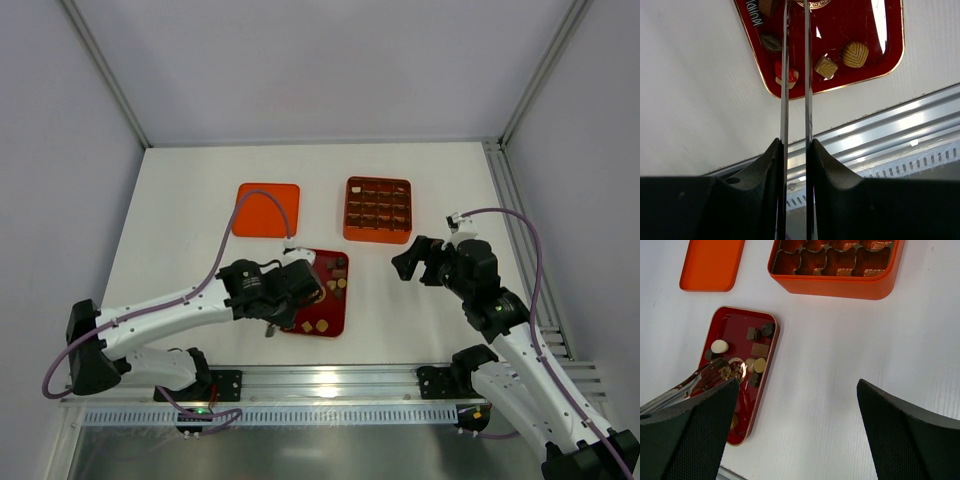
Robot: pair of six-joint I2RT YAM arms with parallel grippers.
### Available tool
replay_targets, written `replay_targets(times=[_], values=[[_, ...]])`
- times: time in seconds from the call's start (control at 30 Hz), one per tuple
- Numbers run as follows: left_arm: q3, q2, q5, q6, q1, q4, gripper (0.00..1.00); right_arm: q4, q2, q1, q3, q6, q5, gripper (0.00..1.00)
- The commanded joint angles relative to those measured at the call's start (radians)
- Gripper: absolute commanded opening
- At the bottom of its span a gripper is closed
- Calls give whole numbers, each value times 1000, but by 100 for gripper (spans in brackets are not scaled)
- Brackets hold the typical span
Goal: Pack the chocolate
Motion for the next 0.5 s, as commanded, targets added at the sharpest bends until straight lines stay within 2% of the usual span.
replay_targets(times=[0.0, 0.17, 0.3, 0.47], values=[[85, -4, -41, 3, -5, -14, 17, 37, -14, -2, 12, -15, -1, 100], [200, 8, -84, 43, -5, -30, 16, 31, -16, -2, 17, -18, -3, 100], [354, 69, -116, 102, 26, -27, 16, 26, -19, -2, 23, -19, 5, 100], [484, 187, -116, 220, 99, 107, 16, 2, -24, -2, 46, -18, 17, 100]])
